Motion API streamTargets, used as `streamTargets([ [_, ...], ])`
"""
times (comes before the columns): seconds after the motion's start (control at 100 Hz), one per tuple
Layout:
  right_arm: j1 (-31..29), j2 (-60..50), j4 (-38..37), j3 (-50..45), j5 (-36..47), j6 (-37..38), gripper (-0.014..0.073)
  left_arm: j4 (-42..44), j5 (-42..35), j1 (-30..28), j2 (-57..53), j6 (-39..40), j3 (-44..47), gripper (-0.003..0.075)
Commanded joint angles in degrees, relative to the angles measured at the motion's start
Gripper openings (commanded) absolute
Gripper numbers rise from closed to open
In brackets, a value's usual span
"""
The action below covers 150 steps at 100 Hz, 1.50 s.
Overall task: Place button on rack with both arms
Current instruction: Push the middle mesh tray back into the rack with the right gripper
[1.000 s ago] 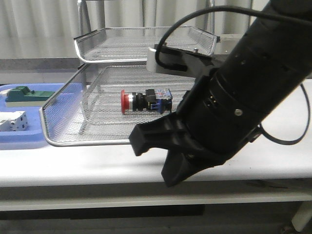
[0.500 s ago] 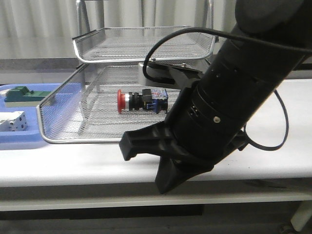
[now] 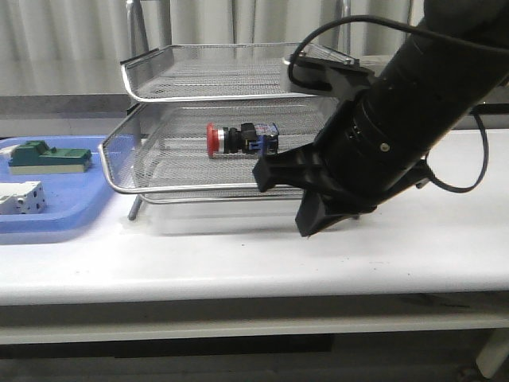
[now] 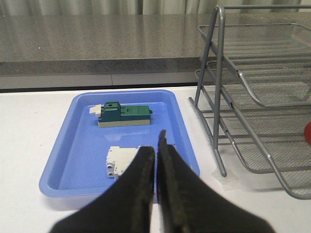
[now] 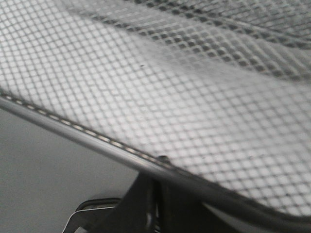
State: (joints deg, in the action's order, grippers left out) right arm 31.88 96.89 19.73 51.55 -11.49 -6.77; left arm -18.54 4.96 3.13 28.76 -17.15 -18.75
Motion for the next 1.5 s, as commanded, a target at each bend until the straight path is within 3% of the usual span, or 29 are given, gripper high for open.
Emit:
streamTargets([
  [0.0, -2.1, -2.3, -1.5, 2.2, 6.4, -0.7, -0.0066, -0.6, -4.3, -0.4, 0.2, 0.5, -1.5, 0.0004],
  [0.43, -7.6, -0.3, -4.8, 10.4, 5.5, -0.7, -0.0066, -0.6, -4.3, -0.4, 0.2, 0.5, -1.5, 0.0004],
  [0.74, -8.0, 3.9, -5.9, 15.2, 2.4, -0.7, -0.0066, -0.6, -4.3, -0.4, 0.2, 0.5, -1.5, 0.0004],
  [1.25, -8.2, -4.6, -6.6, 15.3, -6.5, -0.7, -0.0066, -0.6, -4.3, -0.4, 0.2, 0.5, -1.5, 0.0004],
  [1.49, -12.5, -12.0, -9.1, 12.4, -8.5, -0.7, -0.0066, -0.6, -4.3, -0.4, 0.2, 0.5, -1.5, 0.0004],
])
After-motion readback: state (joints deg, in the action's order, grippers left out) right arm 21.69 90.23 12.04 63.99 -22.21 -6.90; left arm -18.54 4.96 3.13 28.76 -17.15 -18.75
